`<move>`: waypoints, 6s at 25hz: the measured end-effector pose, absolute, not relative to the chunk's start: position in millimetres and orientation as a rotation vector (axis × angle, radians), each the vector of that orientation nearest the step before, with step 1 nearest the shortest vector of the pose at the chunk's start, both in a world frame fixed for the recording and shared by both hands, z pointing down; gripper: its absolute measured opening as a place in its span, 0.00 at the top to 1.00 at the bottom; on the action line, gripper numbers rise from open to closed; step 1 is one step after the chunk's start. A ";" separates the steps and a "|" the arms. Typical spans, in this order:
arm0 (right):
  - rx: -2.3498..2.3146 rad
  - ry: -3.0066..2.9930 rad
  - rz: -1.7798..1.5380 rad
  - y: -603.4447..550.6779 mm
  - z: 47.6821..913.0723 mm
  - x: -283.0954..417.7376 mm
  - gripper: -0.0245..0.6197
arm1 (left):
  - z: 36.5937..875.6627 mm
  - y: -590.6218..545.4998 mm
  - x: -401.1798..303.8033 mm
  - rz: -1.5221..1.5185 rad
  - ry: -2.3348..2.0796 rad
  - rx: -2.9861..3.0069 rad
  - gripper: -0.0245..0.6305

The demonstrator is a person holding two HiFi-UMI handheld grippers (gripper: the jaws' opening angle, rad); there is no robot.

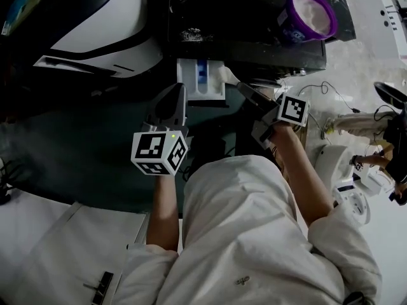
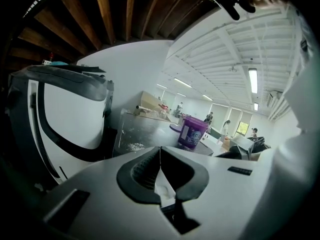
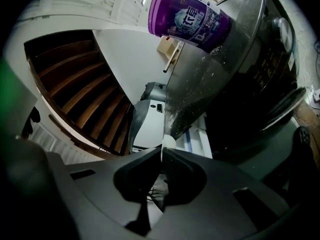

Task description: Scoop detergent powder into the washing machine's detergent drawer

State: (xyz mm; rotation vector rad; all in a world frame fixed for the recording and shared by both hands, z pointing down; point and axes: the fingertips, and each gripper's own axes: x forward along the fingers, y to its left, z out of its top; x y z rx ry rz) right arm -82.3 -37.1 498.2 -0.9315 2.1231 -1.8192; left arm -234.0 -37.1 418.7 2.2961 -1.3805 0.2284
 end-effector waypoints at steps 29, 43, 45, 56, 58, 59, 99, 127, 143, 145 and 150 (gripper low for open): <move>-1.224 2.299 -1.637 -54.9 557.9 -98.6 0.95 | 479.7 -28.7 -213.6 0.303 -1.223 2.279 0.93; -1.391 2.638 -1.392 -54.9 566.6 -104.8 0.95 | 487.7 -27.6 -213.2 0.303 -1.190 2.281 0.93; -1.415 2.690 -1.349 -54.7 567.5 -104.9 0.95 | 488.4 -26.4 -209.3 0.307 -1.177 2.288 0.93; -1.556 3.001 -1.000 -56.8 565.5 -107.8 0.95 | 491.4 -23.8 -202.5 0.313 -1.166 2.287 0.93; -1.572 3.036 -0.958 -57.1 564.5 -109.3 0.95 | 491.1 -23.8 -202.6 0.312 -1.167 2.286 0.93; -1.579 3.054 -0.938 -57.1 564.4 -110.1 0.95 | 491.3 -23.6 -202.6 0.313 -1.167 2.286 0.93; -1.664 3.644 0.229 -48.1 567.6 -127.1 0.95 | 493.7 -16.6 -208.7 0.305 -1.178 2.274 0.93; -1.514 3.747 1.095 -31.5 563.2 -132.8 0.95 | 488.9 -11.6 -206.9 0.289 -1.180 2.271 0.93; -1.592 3.678 1.103 -27.7 549.2 -129.9 0.95 | 485.4 -2.0 -211.5 0.316 -1.189 2.281 0.93; -1.600 3.673 1.055 -25.5 548.1 -130.7 0.95 | 485.1 -0.7 -212.1 0.316 -1.191 2.281 0.93; -1.607 3.659 0.981 -22.8 543.4 -134.0 0.95 | 484.9 2.3 -212.1 0.324 -1.195 2.288 0.93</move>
